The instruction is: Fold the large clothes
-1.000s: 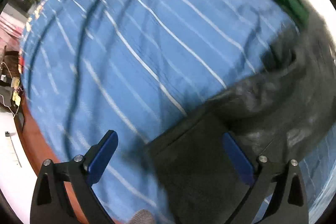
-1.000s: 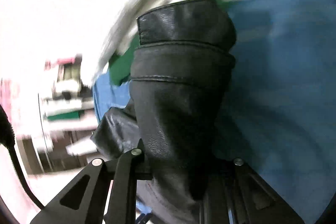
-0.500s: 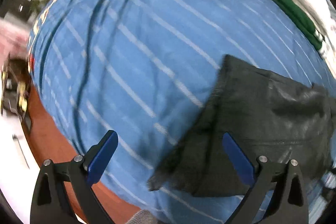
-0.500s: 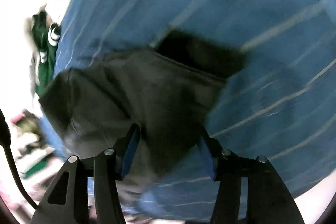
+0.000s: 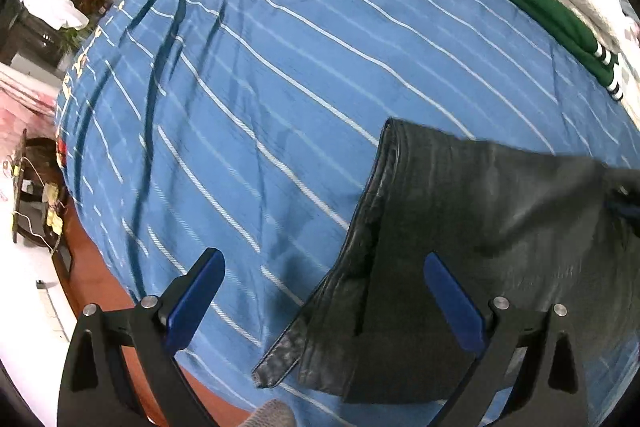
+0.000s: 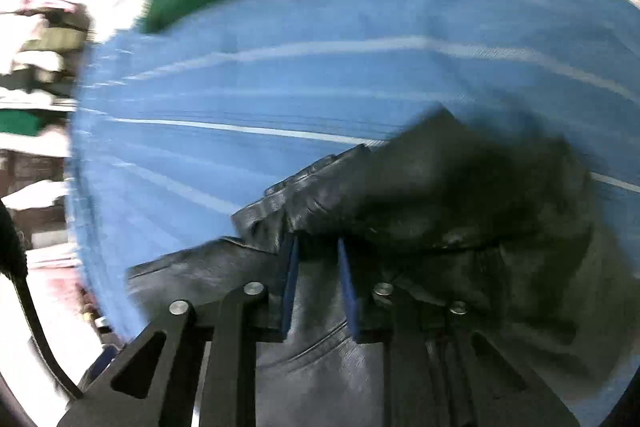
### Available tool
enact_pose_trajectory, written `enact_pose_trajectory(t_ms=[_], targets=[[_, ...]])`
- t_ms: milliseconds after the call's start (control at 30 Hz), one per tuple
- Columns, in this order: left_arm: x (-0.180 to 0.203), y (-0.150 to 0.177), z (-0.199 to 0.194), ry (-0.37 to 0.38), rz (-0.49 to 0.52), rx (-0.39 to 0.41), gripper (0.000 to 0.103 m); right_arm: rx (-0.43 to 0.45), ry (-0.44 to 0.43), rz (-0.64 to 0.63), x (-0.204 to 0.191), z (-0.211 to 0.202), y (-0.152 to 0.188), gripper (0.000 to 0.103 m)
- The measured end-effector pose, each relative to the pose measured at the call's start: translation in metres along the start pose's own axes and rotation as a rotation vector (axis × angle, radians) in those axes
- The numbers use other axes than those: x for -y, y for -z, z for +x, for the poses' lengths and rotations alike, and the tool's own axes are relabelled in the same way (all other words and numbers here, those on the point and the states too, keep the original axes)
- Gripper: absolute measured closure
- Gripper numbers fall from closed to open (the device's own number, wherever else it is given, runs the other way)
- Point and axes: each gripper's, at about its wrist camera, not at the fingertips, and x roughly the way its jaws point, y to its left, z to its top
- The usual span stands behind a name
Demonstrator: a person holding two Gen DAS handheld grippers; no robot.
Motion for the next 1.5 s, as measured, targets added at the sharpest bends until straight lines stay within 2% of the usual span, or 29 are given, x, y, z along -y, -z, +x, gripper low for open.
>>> enact_pose_trajectory(t_ms=[100,133,233,300,333,400,433,467,500,533,567,633,667,733,833,867,933,1000,1100,1133,1167,1233,1300,1367,1433,1500], targets=[[-0.009,0.004,0.001,-0.002,-0.006,-0.006,0.0,-0.034,-0.01,0.019,0.002,-0.025,0.003,0.086],[-0.014,0.007,0.001,0.009,-0.025,-0.018,0.0,-0.039,-0.027,0.016,0.006,-0.034,0.01,0.082],[-0.036,0.023,-0.002,0.095,-0.148,-0.056,0.001,-0.059,-0.099,-0.025,0.0,-0.066,0.034,0.081],[-0.044,0.032,-0.003,0.136,-0.206,-0.059,0.001,-0.095,-0.139,-0.063,-0.008,-0.072,0.053,0.081],[-0.045,0.039,-0.001,0.152,-0.226,-0.07,0.001,-0.135,-0.173,-0.074,-0.013,-0.063,0.059,0.081],[-0.042,0.045,0.004,0.148,-0.228,-0.102,0.003,-0.181,-0.169,-0.068,-0.015,-0.043,0.072,0.081],[-0.038,0.048,0.007,0.156,-0.22,-0.114,0.003,-0.205,-0.128,-0.066,-0.018,-0.02,0.073,0.081],[-0.034,0.049,0.007,0.156,-0.21,-0.113,0.003,-0.214,-0.044,-0.078,-0.02,0.005,0.071,0.081],[-0.03,0.048,0.007,0.146,-0.195,-0.11,0.003,-0.221,-0.009,-0.075,-0.019,0.022,0.067,0.081],[-0.021,0.046,0.004,0.123,-0.159,-0.098,0.003,-0.23,-0.023,-0.038,-0.015,0.034,0.062,0.081],[-0.016,0.044,0.001,0.109,-0.136,-0.084,0.003,-0.25,-0.038,0.011,-0.012,0.034,0.057,0.082],[-0.001,0.036,-0.01,0.094,-0.084,-0.04,0.003,-0.289,-0.062,0.022,-0.012,0.021,0.053,0.081],[0.005,0.033,-0.014,0.1,-0.069,-0.022,0.003,-0.27,-0.099,0.016,-0.009,0.006,0.055,0.081],[0.025,0.023,-0.024,0.124,-0.035,0.011,0.003,-0.173,-0.144,-0.005,0.004,-0.031,0.065,0.08],[0.059,0.005,-0.028,0.183,0.02,0.027,0.003,-0.047,-0.125,0.02,0.043,-0.081,0.082,0.066],[0.074,-0.004,-0.026,0.201,0.041,0.032,0.003,-0.005,-0.115,0.057,0.062,-0.098,0.089,0.066],[0.105,-0.021,-0.015,0.189,0.073,0.071,0.003,0.034,-0.104,0.067,0.077,-0.111,0.088,0.066],[0.127,-0.04,0.005,0.152,0.093,0.079,0.003,0.033,-0.121,0.068,0.081,-0.105,0.075,0.066],[0.149,-0.064,0.061,0.115,0.109,-0.023,0.001,0.064,-0.146,0.056,0.074,-0.09,0.04,0.067],[0.154,-0.068,0.08,0.102,0.111,-0.068,0.0,0.062,-0.127,0.044,0.065,-0.073,0.024,0.067],[0.155,-0.069,0.083,0.097,0.119,-0.064,0.0,0.032,-0.096,0.05,0.063,-0.051,0.01,0.068],[0.153,-0.067,0.081,0.1,0.143,-0.036,0.0,-0.032,-0.063,0.126,0.065,-0.007,-0.01,0.071],[0.145,-0.064,0.071,0.102,0.159,-0.019,0.0,-0.061,-0.078,0.158,0.071,-0.002,-0.019,0.071],[0.136,-0.062,0.057,0.087,0.151,-0.014,0.0,-0.071,-0.078,0.138,0.067,-0.019,-0.018,0.072],[0.13,-0.057,0.031,0.087,0.146,0.021,0.0,-0.019,-0.065,0.104,0.072,-0.044,-0.005,0.071],[0.133,-0.048,0.003,0.124,0.16,0.054,0.0,0.056,-0.085,0.107,0.085,-0.078,0.018,0.07]])
